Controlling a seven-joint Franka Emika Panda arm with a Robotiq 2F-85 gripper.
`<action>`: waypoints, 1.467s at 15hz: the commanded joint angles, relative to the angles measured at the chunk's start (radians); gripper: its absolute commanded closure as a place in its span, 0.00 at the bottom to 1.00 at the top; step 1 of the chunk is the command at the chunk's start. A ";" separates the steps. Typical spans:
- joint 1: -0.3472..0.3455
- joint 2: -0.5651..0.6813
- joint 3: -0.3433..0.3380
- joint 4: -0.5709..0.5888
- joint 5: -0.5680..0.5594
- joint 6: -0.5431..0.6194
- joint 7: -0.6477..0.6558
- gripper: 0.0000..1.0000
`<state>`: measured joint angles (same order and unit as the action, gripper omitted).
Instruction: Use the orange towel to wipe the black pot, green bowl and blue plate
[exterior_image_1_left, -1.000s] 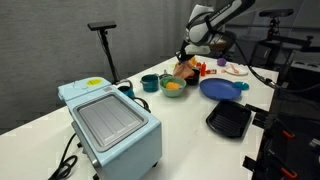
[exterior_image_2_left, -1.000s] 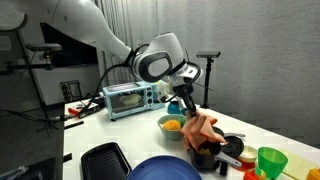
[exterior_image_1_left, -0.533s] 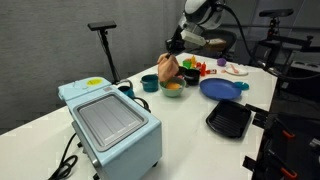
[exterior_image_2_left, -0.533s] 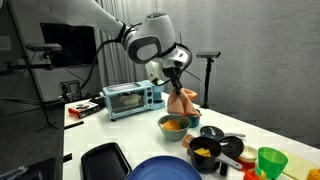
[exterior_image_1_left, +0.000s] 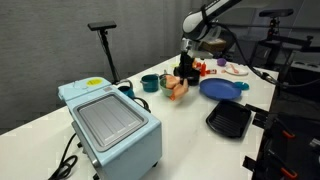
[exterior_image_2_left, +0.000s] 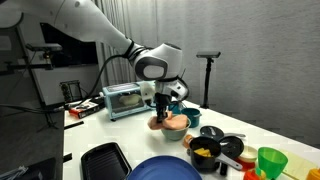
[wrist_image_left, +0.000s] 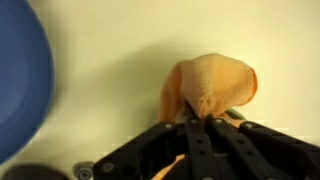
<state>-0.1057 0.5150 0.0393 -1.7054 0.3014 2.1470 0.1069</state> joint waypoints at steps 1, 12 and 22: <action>0.056 0.058 -0.081 0.075 -0.155 -0.127 0.089 0.99; 0.087 0.063 -0.096 0.172 -0.223 0.080 0.148 0.99; 0.169 0.176 0.000 0.232 -0.220 0.086 0.082 0.99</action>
<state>0.0515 0.6531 0.0189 -1.5212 0.0727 2.2395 0.2444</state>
